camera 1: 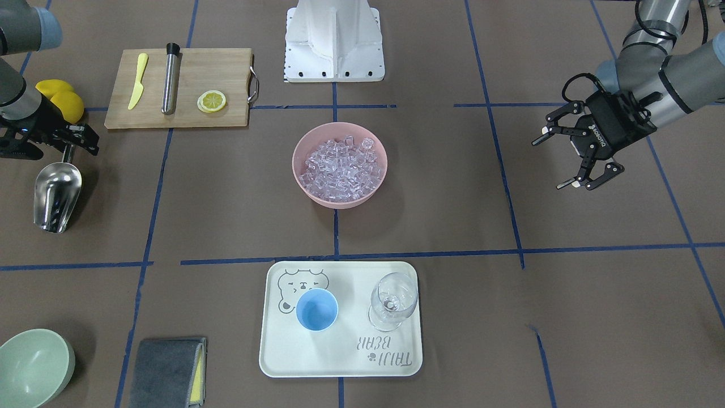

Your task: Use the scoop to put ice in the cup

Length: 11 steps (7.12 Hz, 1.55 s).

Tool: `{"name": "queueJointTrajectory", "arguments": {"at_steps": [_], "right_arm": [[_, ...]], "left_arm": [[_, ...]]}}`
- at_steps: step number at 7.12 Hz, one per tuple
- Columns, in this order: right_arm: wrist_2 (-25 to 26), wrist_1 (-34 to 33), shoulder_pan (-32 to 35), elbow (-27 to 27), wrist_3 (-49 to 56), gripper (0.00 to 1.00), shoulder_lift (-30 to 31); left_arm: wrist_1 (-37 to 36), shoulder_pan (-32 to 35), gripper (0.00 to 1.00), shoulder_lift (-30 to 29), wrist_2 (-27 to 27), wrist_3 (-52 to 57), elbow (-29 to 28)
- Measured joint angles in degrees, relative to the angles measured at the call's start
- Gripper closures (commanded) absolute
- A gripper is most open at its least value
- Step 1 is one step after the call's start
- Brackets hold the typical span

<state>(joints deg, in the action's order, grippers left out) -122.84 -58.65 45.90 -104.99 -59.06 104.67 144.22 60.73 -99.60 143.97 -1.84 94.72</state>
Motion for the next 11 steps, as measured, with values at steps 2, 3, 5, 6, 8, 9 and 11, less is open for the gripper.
{"name": "queueJointTrajectory", "arguments": {"at_steps": [2,3,5,6,8,9,11], "right_arm": [[-0.09,0.19,0.11,-0.08,0.05,0.87,0.05],[-0.06,0.24,0.23,-0.19,0.08,1.0,0.1],[-0.09,0.32,1.31,-0.94,0.43,1.0,0.51],[-0.17,0.25,2.27,-1.68,0.59,1.0,0.64],[-0.99,-0.15,6.0,-5.62,0.8,1.0,0.73],[-1.09,-0.25,8.0,-8.23,0.94,1.0,0.66],[2.03,-0.38,9.13,-13.41,5.71,1.0,0.66]], "left_arm": [[0.01,0.0,0.0,-0.05,0.02,0.0,0.24],[0.01,0.0,0.0,-0.06,0.04,0.0,0.45],[0.01,0.0,0.0,-0.06,0.03,0.0,0.56],[0.01,0.0,0.0,-0.06,0.06,0.0,0.6],[0.06,0.0,0.0,-0.09,0.08,-0.06,0.82],[0.51,-0.05,0.0,-0.15,0.09,-0.1,0.92],[2.12,-0.21,0.0,-0.17,0.09,-0.26,0.93]]}}
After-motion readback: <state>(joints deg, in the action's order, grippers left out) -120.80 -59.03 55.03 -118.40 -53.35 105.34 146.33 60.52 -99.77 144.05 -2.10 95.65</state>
